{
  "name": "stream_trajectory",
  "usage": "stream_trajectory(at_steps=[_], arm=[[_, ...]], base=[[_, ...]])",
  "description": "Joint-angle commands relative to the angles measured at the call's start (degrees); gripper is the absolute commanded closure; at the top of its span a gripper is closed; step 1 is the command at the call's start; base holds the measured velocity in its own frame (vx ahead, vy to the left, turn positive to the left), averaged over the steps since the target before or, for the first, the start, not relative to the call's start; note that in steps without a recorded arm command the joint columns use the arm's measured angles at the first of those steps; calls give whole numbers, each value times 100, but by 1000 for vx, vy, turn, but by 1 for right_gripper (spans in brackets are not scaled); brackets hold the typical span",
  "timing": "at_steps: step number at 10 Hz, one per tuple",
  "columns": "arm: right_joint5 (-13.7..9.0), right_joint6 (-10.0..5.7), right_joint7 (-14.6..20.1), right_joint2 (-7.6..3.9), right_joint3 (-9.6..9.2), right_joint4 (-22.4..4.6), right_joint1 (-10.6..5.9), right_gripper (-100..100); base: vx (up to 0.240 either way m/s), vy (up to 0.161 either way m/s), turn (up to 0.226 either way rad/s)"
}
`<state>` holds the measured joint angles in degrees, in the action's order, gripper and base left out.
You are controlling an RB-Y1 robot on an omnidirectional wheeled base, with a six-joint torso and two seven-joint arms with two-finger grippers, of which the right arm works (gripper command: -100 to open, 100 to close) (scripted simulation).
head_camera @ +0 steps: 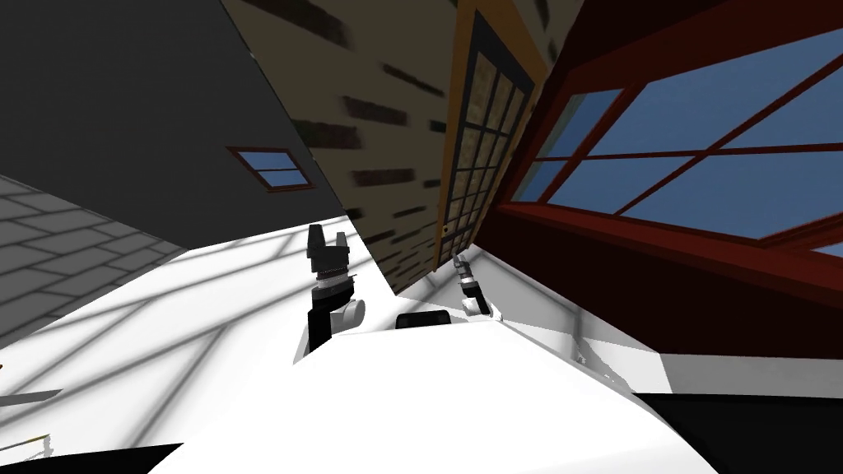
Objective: Pull the door open
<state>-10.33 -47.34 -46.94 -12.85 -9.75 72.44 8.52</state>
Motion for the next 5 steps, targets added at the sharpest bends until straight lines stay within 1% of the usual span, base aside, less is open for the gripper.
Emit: stream_trajectory(at_steps=[1,5], arm=[[-52,-59,-150,-45,-46,-209,-61,-100],[-176,-181,-491,-144,-152,-736,-249,-100]], base=[[70,-81,123],[53,-88,148]])
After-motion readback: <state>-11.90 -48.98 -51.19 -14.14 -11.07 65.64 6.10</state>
